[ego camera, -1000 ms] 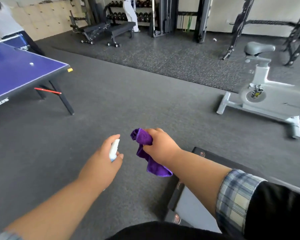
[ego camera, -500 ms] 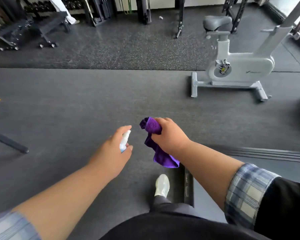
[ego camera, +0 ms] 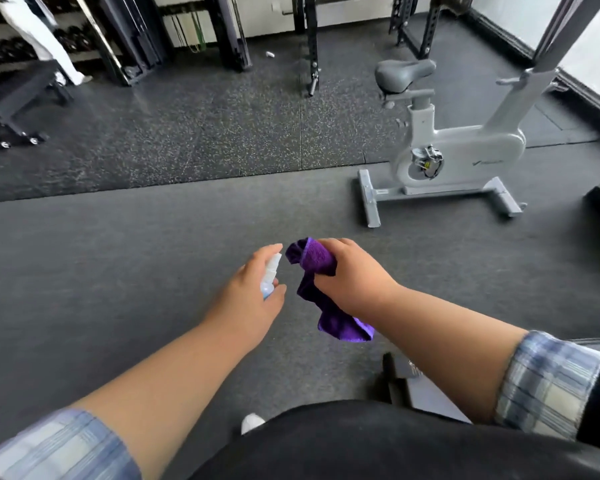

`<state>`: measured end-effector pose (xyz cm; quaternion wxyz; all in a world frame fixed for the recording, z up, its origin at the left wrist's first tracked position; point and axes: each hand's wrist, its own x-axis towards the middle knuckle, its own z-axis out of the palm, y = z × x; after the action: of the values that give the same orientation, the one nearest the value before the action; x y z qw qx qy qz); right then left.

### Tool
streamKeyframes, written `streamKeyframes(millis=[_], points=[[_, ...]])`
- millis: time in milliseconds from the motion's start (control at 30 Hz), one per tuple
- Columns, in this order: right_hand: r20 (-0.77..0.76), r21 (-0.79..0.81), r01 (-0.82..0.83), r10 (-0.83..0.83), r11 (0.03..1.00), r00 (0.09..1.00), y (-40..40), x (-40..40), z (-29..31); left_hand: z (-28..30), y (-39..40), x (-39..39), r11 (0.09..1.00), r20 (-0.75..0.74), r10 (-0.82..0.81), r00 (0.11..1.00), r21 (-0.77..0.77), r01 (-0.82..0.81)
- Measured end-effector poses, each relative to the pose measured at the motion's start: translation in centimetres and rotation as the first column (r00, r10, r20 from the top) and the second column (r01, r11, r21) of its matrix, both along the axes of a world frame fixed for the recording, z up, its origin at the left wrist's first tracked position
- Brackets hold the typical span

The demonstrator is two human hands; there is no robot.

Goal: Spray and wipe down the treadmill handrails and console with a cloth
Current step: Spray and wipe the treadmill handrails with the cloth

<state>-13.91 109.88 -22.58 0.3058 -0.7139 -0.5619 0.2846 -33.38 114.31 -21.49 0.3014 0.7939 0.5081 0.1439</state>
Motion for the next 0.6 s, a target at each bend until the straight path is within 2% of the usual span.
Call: streamKeyframes(millis=[100, 233, 433, 600], points=[[0.000, 0.028, 0.067, -0.067, 0.997, 0.998, 4.7, 1.4, -0.3, -1.1, 6.5, 2.5, 0.998, 0.051, -0.057, 0.997, -0.009, 0.058], [-0.002, 0.034, 0.198, -0.198, 0.980, 0.980, 10.9, 3.9, -1.0, -1.7, 15.7, 6.3, 0.978, 0.034, -0.205, 0.978, -0.018, 0.206], [0.006, 0.006, 0.434, -0.434, 0.901, 0.901, 19.6, 7.9, -1.1, -2.0, 28.8, 11.5, 0.910, 0.043, -0.410, 0.911, -0.058, 0.412], [-0.022, 0.006, 0.571, -0.571, 0.821, 0.821, 23.0, 12.1, -1.7, -3.1, 34.3, 17.9, 0.837, -0.001, -0.540, 0.842, -0.109, 0.536]])
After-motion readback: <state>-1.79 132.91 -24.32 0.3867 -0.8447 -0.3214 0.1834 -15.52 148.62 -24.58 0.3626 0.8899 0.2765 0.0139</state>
